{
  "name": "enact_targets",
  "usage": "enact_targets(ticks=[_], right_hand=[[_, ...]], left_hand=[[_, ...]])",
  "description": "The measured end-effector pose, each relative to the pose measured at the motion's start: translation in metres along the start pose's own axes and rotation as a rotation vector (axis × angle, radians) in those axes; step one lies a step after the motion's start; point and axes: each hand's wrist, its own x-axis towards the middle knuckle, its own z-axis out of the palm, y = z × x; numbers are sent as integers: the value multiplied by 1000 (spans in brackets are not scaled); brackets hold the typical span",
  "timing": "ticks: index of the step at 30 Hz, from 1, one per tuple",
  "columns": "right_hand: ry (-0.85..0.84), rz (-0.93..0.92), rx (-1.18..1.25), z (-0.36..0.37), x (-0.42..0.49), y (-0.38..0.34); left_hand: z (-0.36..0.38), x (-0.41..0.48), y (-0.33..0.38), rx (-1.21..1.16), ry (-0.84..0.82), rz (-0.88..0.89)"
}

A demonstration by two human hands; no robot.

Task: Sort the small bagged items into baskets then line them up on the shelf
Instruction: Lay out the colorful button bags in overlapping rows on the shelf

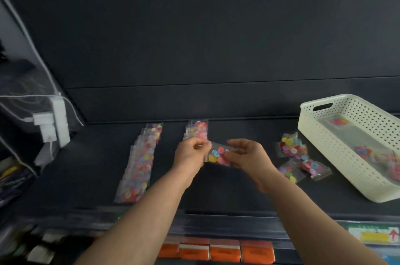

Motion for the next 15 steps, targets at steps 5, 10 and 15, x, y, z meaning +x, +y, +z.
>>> enact_targets(ticks=[5, 10, 15], right_hand=[[-10, 34, -208, 36, 3, 11], [117, -62, -428, 60, 3, 6], [228, -97, -537, 73, 8, 7]], left_hand=[[-33, 3, -34, 147, -10, -63], [-47, 12, -44, 368, 59, 19], [-45, 25, -43, 558, 25, 87]])
